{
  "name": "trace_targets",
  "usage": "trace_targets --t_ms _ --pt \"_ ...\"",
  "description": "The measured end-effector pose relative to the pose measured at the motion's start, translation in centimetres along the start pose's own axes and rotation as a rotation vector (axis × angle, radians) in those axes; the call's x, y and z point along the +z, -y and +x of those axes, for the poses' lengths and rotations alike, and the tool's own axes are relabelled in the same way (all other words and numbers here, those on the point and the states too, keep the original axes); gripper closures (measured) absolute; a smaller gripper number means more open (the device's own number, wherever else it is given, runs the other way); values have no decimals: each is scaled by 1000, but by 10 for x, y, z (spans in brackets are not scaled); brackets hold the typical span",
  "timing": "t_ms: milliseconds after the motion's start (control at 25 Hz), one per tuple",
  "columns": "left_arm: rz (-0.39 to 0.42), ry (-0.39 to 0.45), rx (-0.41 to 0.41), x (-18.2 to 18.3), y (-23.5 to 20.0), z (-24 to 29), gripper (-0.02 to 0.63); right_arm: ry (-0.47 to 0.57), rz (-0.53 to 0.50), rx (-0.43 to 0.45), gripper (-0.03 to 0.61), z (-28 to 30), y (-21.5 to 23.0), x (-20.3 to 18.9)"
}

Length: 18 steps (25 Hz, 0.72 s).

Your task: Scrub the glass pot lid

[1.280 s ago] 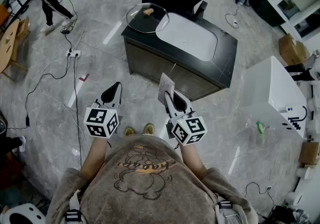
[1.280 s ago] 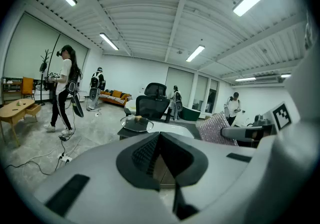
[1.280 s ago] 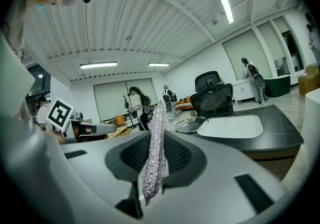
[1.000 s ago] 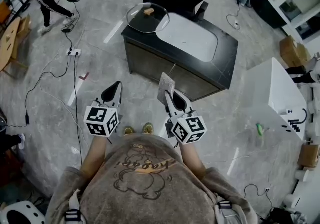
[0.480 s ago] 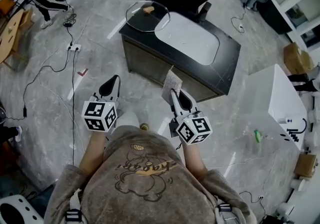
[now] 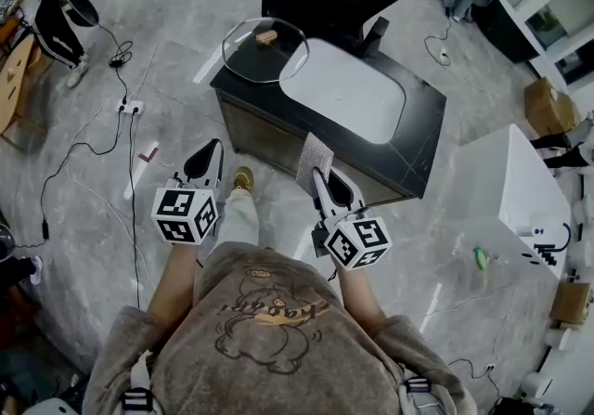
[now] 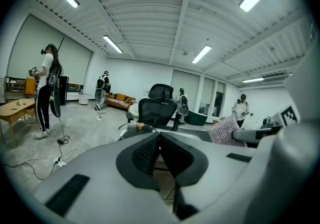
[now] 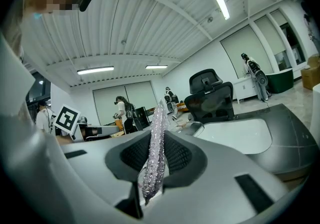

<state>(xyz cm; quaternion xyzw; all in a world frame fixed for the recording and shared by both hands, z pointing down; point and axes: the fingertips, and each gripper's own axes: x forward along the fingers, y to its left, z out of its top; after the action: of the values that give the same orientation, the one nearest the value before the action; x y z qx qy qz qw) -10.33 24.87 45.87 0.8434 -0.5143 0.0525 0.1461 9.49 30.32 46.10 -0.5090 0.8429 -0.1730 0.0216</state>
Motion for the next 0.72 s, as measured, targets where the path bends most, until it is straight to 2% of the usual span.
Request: trace_targets --t_ms 480,640,720 --pt "-14 -25 -104 50 -66 141 597 -36 5 -38 495 143 51 33" --pt "-51 -38 -129 67 -93 182 597 -48 7 -56 495 188 66 47" --pt "-33 -45 -152 76 -102 204 597 -44 15 -73 495 209 76 56"
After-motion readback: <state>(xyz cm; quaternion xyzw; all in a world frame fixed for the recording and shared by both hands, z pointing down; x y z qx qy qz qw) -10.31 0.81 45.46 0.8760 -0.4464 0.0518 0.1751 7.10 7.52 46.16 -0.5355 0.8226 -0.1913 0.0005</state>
